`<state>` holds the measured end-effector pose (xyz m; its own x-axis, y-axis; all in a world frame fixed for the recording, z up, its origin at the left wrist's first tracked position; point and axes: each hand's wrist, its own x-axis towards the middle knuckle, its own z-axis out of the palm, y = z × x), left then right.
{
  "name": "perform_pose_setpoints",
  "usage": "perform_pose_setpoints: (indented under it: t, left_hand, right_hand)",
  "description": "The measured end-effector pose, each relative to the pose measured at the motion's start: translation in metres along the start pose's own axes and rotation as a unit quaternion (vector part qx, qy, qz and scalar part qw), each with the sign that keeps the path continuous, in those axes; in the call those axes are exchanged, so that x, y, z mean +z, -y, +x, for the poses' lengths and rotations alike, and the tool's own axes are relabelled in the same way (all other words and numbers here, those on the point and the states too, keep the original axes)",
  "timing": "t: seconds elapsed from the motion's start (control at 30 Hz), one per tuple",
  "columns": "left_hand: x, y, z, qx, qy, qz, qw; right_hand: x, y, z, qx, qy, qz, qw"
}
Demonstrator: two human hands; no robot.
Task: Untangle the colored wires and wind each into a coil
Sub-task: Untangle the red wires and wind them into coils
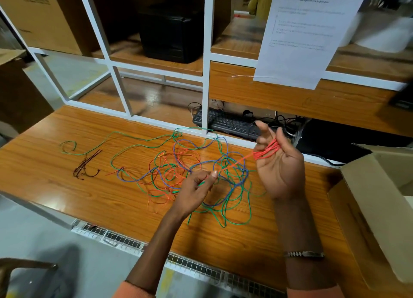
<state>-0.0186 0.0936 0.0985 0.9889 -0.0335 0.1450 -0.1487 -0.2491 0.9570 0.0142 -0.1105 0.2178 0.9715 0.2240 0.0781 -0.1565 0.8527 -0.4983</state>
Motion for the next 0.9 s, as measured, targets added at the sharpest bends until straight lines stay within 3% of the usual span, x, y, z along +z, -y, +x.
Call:
perform_pose_setpoints:
  t: [0.1,0.23,0.37,0.43,0.57,0.7,0.77,0.9]
  left_hand:
    - [0.000,-0.011,0.001,0.026,0.020,-0.005,0.999]
    - [-0.002,-0.033,0.002,0.071,0.042,-0.025,0.996]
    - [-0.003,-0.049,0.005,0.124,0.019,-0.019,0.992]
    - [-0.002,-0.054,0.007,0.139,0.010,-0.010,0.990]
    - [-0.005,-0.053,0.013,0.142,-0.024,0.001,0.990]
    - [-0.012,-0.041,0.016,0.093,-0.070,-0.024,0.993]
    - [-0.016,-0.041,0.015,0.067,-0.078,-0.059,0.993]
    - [-0.021,-0.034,0.017,0.010,-0.073,-0.055,0.996]
  right_hand:
    - [-0.017,-0.003,0.006,-0.042,-0.094,-0.084,0.991]
    - [-0.033,-0.018,0.007,-0.048,-0.160,-0.235,0.958]
    - [-0.043,-0.036,0.007,0.090,-0.219,-0.493,0.837]
    - [-0.039,-0.044,0.004,0.186,-0.197,-0.529,0.804]
    - [-0.032,-0.061,-0.002,0.295,-0.072,-0.517,0.800]
    - [-0.016,-0.055,-0.009,0.417,0.073,-0.473,0.772]
    - [-0.014,-0.049,-0.009,0.444,0.142,-0.424,0.776]
    - [-0.016,-0.041,-0.011,0.438,0.222,-0.280,0.825]
